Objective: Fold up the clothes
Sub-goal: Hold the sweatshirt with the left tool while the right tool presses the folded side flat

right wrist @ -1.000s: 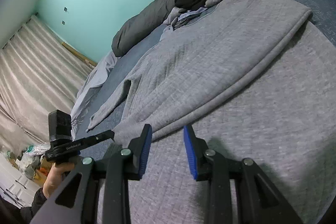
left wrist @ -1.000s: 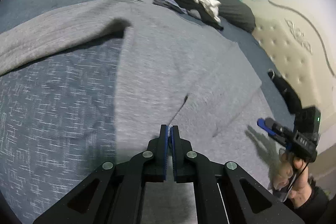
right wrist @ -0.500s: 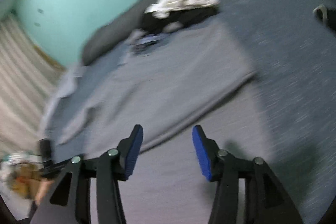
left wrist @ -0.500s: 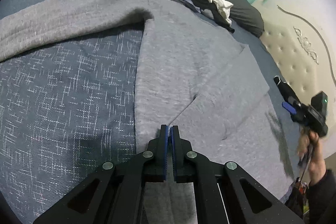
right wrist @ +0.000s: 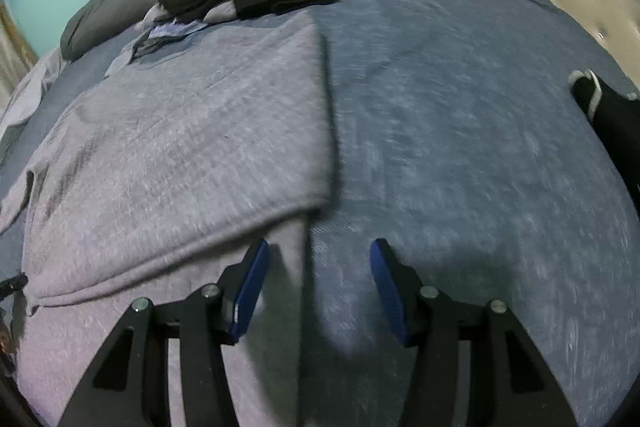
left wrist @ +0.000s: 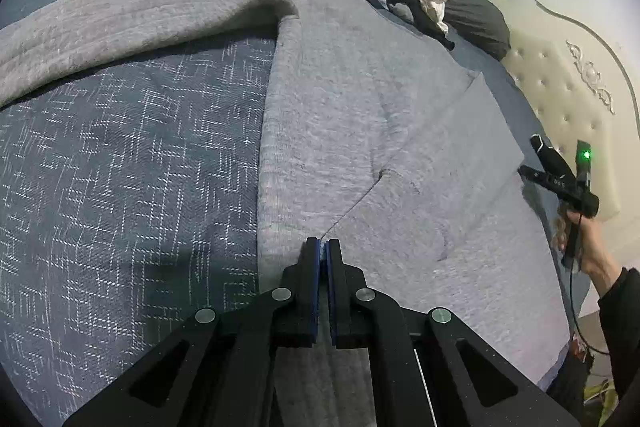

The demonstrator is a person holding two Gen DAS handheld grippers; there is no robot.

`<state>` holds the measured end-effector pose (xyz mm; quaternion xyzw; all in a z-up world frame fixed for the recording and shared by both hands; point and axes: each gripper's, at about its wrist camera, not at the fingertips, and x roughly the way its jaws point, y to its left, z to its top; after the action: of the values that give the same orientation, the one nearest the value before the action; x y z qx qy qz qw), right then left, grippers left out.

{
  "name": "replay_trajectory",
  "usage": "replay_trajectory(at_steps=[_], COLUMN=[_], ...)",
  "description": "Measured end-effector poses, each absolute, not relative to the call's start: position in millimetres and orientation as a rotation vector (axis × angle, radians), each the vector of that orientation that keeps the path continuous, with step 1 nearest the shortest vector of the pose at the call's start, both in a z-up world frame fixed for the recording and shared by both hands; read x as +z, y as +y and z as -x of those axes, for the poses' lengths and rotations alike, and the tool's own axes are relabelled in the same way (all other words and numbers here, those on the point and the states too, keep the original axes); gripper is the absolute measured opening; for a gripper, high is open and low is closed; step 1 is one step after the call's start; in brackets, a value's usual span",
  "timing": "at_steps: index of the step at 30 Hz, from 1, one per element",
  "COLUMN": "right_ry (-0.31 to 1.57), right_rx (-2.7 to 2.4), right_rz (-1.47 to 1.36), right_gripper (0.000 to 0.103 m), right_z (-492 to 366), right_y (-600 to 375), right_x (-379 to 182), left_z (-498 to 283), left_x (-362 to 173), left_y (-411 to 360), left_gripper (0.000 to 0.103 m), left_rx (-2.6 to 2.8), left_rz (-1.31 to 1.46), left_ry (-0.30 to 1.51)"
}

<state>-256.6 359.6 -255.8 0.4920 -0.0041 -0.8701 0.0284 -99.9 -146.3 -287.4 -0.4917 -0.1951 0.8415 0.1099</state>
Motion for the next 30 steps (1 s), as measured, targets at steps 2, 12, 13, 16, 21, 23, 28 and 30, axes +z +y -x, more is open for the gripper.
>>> replay_trajectory(at_steps=[2,12,13,16,21,23,28,30], right_ry=[0.004,0.060,0.052,0.001,-0.059,-0.079,-0.045,-0.026], right_rx=[-2.697,-2.764,-2.780,-2.772,-2.664,-2.638,-2.626,-2.631], right_rz=[-1.515,-1.541,-1.536,-1.505,-1.517,-1.508,-1.464,-1.453], right_gripper=[0.054,0.004,0.004,0.004,0.004,0.006,0.033,0.033], right_z=[264.0,289.7,289.1,290.3,288.4,282.5,277.3,281.9], right_y=[356.3,358.6,362.0,369.7,365.9,363.4,352.2,349.4], right_x=[-257.8,-263.7,-262.6,-259.5,-266.3,-267.9,-267.0,-265.4], left_z=[100.0,100.6,99.9,100.5,100.8,101.7,100.8,100.4], left_x=[-288.6,-292.0,-291.9,-292.2,-292.0,-290.6,-283.7,-282.8], left_y=[-145.9,-144.8,-145.0,-143.6,-142.8,-143.0,-144.2,-145.6], left_gripper=[0.003,0.003,0.003,0.003,0.003,0.003,0.003,0.003], left_rx=[2.472,2.465,2.466,2.468,2.470,2.477,2.506,2.512], left_rz=[1.450,1.463,1.462,1.464,1.465,1.459,1.430,1.423], left_ry=[-0.570,-0.561,-0.561,-0.556,-0.554,-0.558,-0.555,-0.558])
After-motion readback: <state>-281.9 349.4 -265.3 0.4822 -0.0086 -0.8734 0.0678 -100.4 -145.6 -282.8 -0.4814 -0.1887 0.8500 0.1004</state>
